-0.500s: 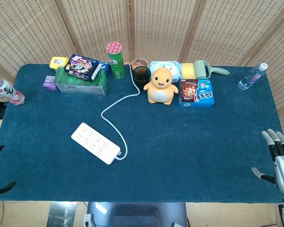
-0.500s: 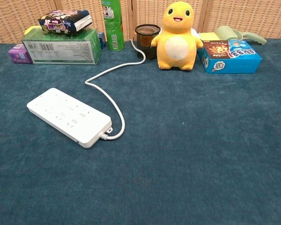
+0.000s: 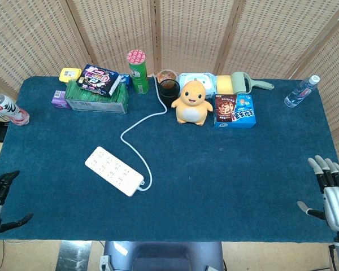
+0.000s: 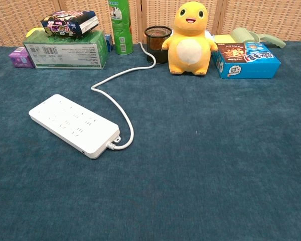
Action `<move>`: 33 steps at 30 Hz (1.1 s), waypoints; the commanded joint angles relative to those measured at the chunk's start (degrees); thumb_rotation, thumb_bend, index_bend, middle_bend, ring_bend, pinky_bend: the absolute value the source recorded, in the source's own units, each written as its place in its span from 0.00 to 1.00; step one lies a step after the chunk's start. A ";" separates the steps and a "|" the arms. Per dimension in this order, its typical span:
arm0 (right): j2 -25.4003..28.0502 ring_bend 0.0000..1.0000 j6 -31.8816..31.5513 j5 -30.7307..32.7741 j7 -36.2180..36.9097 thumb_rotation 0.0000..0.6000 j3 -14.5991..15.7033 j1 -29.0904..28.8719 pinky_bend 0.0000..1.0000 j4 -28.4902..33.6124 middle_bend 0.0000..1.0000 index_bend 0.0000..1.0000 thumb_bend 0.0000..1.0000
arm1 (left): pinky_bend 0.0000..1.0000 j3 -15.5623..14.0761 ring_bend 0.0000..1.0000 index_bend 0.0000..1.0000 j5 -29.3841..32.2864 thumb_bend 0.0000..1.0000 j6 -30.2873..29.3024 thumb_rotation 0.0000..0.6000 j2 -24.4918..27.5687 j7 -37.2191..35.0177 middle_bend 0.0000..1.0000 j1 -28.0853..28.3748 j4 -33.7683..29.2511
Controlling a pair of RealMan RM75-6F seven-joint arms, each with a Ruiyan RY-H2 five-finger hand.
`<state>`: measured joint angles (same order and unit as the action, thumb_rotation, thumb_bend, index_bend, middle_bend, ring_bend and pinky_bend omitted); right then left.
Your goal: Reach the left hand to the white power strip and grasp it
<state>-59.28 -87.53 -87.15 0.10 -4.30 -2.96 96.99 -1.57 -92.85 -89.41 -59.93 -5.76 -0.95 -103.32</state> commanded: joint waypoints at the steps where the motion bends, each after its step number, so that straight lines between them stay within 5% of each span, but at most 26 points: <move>1: 0.04 0.01 0.34 0.18 0.27 1.00 0.00 -0.10 0.00 -0.14 0.02 0.02 0.00 | 0.83 1.49 0.85 0.00 0.37 0.26 2.45 1.00 -4.03 -1.99 0.86 2.54 -0.42; 2: -0.01 0.01 0.46 0.20 0.26 1.00 0.04 -0.13 0.00 -0.25 0.02 0.02 0.00 | 0.95 1.31 0.95 0.00 0.85 0.32 4.43 1.00 -4.77 -1.36 0.95 3.42 -0.70; 4: -0.14 0.01 0.67 0.28 0.13 1.00 0.08 -0.20 0.00 -0.34 0.02 0.02 0.00 | 1.00 0.79 1.00 0.00 1.81 0.37 8.41 1.00 -5.85 1.26 1.00 5.05 -1.52; 8: -0.34 0.01 0.98 0.55 -0.20 1.00 0.06 -0.31 0.00 -0.25 0.02 0.02 0.00 | 1.00 0.67 1.00 0.00 4.77 0.47 14.81 1.00 -8.59 6.56 1.00 7.94 -3.76; 14: -0.23 0.01 1.10 0.48 -0.02 1.00 0.09 -0.38 0.00 -0.15 0.02 0.02 0.00 | 1.00 1.88 1.00 0.01 13.48 0.50 22.82 1.00 -12.24 13.54 1.00 11.82 -8.05; 22: 0.09 0.01 1.68 0.91 1.29 1.00 0.00 -0.56 0.00 -0.47 0.02 0.02 0.00 | 1.00 4.08 1.00 0.19 22.51 0.51 23.77 1.00 -19.44 23.07 1.00 14.60 -9.70; 33: 0.74 0.01 2.12 1.58 3.49 1.00 -0.34 -0.70 0.00 -0.79 0.02 0.02 0.00 | 1.00 7.51 1.00 0.23 34.65 0.51 21.59 1.00 -28.85 36.97 1.00 19.78 -10.50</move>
<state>-58.58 -85.46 -85.61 3.51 -4.61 -3.64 96.23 5.01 -60.48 -67.02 -87.03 28.86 17.45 -113.58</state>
